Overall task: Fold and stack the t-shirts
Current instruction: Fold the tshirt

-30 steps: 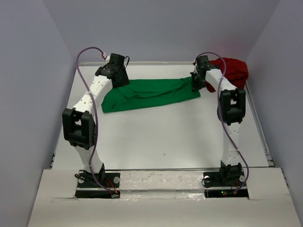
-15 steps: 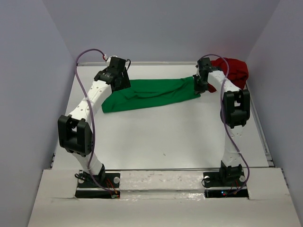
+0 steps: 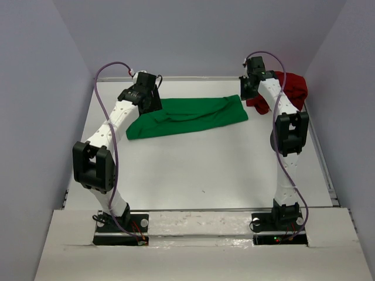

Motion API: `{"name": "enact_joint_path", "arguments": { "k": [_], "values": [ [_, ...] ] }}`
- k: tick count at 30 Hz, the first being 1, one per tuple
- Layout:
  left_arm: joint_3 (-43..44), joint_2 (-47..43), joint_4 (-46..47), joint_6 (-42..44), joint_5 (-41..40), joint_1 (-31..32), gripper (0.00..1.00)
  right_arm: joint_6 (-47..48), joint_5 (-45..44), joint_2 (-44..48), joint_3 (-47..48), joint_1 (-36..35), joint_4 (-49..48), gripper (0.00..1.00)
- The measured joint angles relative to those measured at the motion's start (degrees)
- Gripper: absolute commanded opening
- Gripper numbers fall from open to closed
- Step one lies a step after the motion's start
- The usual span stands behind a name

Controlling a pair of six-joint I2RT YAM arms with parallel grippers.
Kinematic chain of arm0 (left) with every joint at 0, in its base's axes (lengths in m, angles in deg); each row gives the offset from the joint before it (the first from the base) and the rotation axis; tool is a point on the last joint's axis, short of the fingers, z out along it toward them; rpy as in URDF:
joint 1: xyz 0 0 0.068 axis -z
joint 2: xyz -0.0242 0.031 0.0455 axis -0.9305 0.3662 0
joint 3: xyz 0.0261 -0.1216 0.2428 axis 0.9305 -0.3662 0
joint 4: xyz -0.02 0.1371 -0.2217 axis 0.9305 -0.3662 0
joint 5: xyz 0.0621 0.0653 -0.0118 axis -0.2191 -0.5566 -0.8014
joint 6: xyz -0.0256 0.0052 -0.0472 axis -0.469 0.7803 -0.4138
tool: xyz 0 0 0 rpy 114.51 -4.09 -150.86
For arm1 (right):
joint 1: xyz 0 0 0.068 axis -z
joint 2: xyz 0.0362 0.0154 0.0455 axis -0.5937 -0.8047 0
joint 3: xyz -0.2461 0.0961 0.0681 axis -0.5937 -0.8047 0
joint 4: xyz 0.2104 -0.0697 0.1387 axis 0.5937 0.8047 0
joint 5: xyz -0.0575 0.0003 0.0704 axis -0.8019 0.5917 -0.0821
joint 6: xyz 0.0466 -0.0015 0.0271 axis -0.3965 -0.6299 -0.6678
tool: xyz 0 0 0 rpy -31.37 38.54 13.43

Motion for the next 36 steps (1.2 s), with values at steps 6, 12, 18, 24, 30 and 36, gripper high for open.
{"name": "enact_joint_path", "arguments": {
  "k": [6, 12, 18, 24, 30, 36],
  "values": [
    [-0.2, 0.1, 0.6, 0.2, 0.2, 0.0, 0.81, -0.2, -0.1, -1.0, -3.5, 0.0, -1.0, 0.00],
    [-0.6, 0.1, 1.2, 0.1, 0.2, 0.0, 0.79, -0.2, 0.1, -2.9, -7.0, 0.0, -1.7, 0.00],
    [-1.4, 1.1, 1.7, -0.2, -0.2, 0.0, 0.63, -0.2, 1.1, -3.0, -7.0, 0.0, -2.5, 0.00],
    [1.4, 10.0, 1.3, -1.6, -0.3, 0.0, 0.00, 0.0, 2.0, -3.1, -7.0, 0.0, -3.2, 0.00],
    [6.1, 21.3, 0.4, -3.0, 2.4, -0.8, 0.00, 0.3, 2.3, -3.5, -7.0, 0.0, -3.5, 0.00],
    [9.8, 24.5, -0.9, -3.8, 3.3, -1.4, 0.00, 0.9, 2.5, -4.0, -7.0, 0.0, -3.7, 0.00]
  ]
}}
